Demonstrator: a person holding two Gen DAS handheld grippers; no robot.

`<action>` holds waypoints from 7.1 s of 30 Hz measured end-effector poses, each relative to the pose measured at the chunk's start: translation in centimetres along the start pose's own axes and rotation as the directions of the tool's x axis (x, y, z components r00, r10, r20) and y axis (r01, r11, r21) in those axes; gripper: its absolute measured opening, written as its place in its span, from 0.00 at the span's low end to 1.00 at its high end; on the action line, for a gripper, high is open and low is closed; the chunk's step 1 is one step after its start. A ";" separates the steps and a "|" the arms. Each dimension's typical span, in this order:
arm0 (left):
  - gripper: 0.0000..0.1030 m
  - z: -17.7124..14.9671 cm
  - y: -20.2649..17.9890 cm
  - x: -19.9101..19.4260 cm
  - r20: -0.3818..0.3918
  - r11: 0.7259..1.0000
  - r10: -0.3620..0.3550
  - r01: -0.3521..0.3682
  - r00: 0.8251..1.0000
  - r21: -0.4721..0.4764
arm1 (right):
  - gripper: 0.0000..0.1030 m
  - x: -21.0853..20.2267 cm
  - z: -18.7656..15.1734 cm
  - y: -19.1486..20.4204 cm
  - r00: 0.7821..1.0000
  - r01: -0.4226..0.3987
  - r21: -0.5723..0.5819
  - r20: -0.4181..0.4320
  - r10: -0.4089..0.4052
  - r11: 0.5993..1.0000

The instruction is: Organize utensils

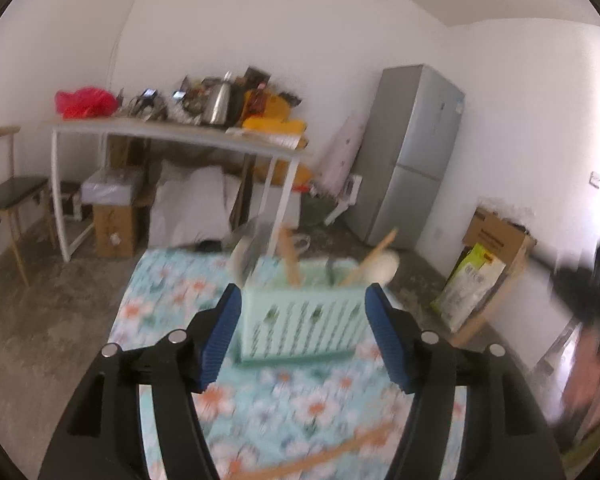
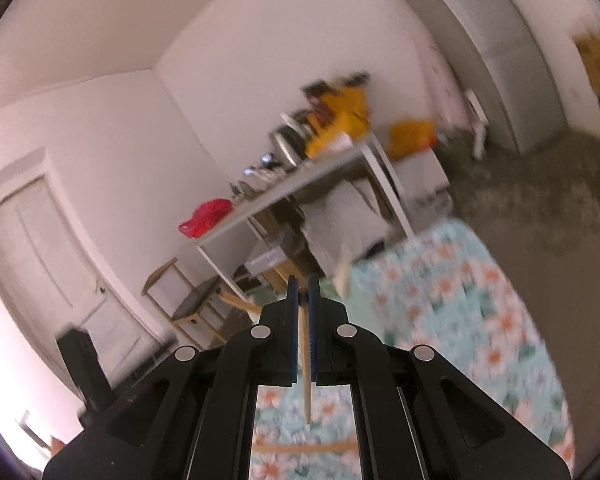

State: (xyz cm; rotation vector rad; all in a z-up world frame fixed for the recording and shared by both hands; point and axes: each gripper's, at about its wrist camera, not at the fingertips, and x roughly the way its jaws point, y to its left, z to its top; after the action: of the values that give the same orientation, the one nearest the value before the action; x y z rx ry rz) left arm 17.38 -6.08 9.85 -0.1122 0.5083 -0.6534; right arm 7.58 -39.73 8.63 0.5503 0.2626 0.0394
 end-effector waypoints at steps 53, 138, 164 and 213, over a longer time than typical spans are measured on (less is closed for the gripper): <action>0.63 -12.1 0.0 -1.0 -0.180 0.966 0.215 -0.183 0.960 0.181 | 0.44 4.7 -9.5 -0.9 0.938 0.130 -0.108 -0.308 -0.157 0.986; 0.15 -17.7 -9.6 6.1 -0.537 0.806 0.235 0.147 0.810 0.573 | 0.55 6.1 -19.1 -12.4 0.802 0.234 0.355 -0.597 0.027 0.905; 0.12 -16.2 -12.0 14.5 -0.640 0.893 0.068 0.240 0.766 0.382 | 0.55 5.4 -19.2 -12.7 0.806 0.239 0.394 -0.590 0.045 0.888; 0.05 -8.2 -1.5 5.9 -0.479 0.999 0.040 -0.034 0.877 0.021 | 0.53 12.3 -20.0 -8.8 0.811 0.202 0.443 -0.576 0.105 0.873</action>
State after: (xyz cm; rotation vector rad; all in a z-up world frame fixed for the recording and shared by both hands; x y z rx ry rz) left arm 16.59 -10.35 0.59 0.0758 0.9849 -0.6469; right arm 14.04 -35.70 -15.25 1.0373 0.9180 0.0937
